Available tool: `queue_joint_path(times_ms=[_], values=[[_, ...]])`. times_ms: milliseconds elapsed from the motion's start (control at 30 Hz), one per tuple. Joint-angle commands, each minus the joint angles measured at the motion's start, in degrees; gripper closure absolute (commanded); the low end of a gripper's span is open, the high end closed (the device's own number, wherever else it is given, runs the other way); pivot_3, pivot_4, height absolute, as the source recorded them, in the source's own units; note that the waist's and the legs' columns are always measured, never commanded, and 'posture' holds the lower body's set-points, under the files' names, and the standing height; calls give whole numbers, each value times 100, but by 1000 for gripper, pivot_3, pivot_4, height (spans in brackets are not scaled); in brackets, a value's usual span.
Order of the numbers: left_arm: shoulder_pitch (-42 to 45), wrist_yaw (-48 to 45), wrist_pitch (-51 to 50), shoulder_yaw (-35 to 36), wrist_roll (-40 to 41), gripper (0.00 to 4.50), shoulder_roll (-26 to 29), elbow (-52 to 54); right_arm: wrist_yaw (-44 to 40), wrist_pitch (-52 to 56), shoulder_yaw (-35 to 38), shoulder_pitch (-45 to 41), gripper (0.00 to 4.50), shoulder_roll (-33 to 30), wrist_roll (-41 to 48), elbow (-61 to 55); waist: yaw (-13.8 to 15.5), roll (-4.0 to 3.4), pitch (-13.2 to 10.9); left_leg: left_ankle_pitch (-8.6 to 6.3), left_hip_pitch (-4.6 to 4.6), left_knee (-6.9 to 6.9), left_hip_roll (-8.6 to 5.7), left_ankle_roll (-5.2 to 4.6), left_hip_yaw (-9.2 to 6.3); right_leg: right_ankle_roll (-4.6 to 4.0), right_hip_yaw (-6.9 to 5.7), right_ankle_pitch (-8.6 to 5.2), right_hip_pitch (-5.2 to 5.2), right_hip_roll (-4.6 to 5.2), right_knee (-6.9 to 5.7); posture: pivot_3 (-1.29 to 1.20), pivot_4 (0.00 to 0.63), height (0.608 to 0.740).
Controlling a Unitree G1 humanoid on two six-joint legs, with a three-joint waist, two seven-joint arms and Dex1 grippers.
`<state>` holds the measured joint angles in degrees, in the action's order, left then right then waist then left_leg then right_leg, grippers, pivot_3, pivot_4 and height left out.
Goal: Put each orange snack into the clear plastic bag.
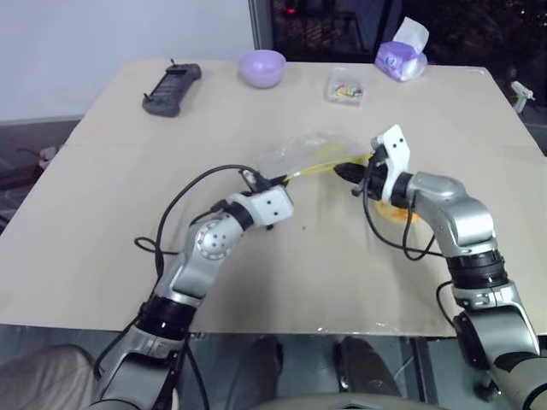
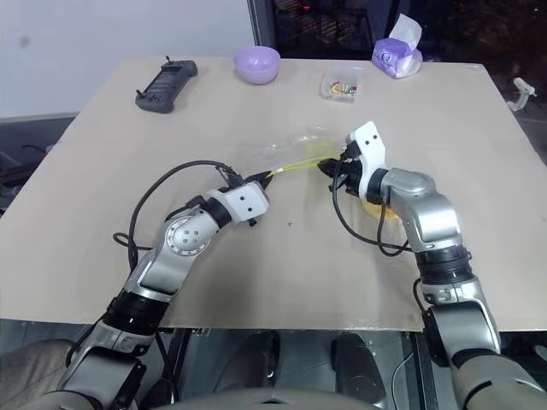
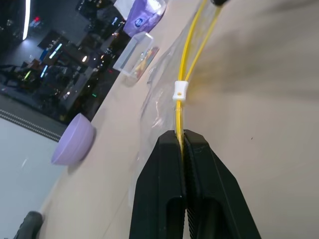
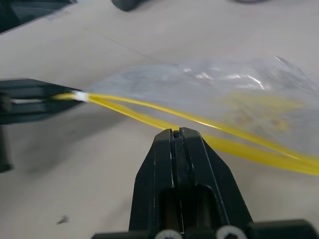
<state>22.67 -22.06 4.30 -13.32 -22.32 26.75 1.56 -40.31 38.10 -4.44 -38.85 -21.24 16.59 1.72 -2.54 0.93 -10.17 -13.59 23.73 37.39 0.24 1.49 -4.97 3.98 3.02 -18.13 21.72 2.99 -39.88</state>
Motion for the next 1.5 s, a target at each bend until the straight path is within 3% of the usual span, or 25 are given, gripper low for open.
queue_joint_path(times_ms=[33,333,633,900,1000,1067,1100,1133,1300,1400,1500], values=[[76,27,107,87,28,4500,9,140,18,51,140,-53,4473,7,156,-243,5,0,0,0,0,0,0,0,-1,0,-1,0,0,0,0,0,150,740],[97,-5,137,67,40,4500,-1,169,315,-59,94,-146,4473,272,75,122,13,0,0,0,1,0,-2,0,0,0,0,0,0,1,1,0,150,740],[107,-102,232,45,126,4500,-25,186,841,-750,178,-471,4473,751,-223,1187,3,0,0,1,0,0,-1,1,2,0,1,0,1,1,0,0,150,740],[306,-211,342,0,185,4500,-123,61,994,-3620,-1060,-730,4473,505,-2082,2660,3,0,0,1,0,0,-2,2,2,0,0,0,1,2,2,0,150,740],[325,-223,348,8,201,4500,-134,46,1886,-5289,-2199,-1049,3636,-10,-3894,3424,-1,-1,-1,14,0,0,-2,24,7,0,4,0,4,2,2,0,150,740],[315,-215,325,22,200,4500,-143,58,2346,-5749,-2569,-1219,3434,-205,-4529,3754,0,-1,-1,14,1,0,-2,24,6,0,4,0,6,2,2,0,150,740],[312,-207,315,25,197,4500,-148,61,2449,-5827,-2571,-1257,2723,-215,-4590,3858,1,-1,-1,15,0,-1,-2,25,7,0,4,0,8,2,2,0,150,740],[309,-193,299,29,187,4500,-158,66,2614,-5935,-2587,-1313,2578,-241,-4700,3978,2,-1,-1,15,1,-2,-1,25,7,0,5,0,10,1,1,0,150,740],[292,-155,236,25,153,4500,-223,89,2889,-6252,-2441,-1423,156,-284,-4817,4311,-17,-1,0,15,0,-4,0,26,12,0,11,0,8,1,1,0,150,740],[287,-130,226,13,116,4500,-261,73,2790,-6356,-2266,-1385,67,-324,-4626,4231,-9,-1,0,15,0,-4,0,26,11,0,10,0,8,1,1,0,150,740],[308,-78,199,20,78,4500,-286,46,1997,-6227,-1848,-1188,67,-388,-3824,3757,0,-1,0,15,2,-3,0,26,11,0,10,0,8,1,2,0,150,740]])
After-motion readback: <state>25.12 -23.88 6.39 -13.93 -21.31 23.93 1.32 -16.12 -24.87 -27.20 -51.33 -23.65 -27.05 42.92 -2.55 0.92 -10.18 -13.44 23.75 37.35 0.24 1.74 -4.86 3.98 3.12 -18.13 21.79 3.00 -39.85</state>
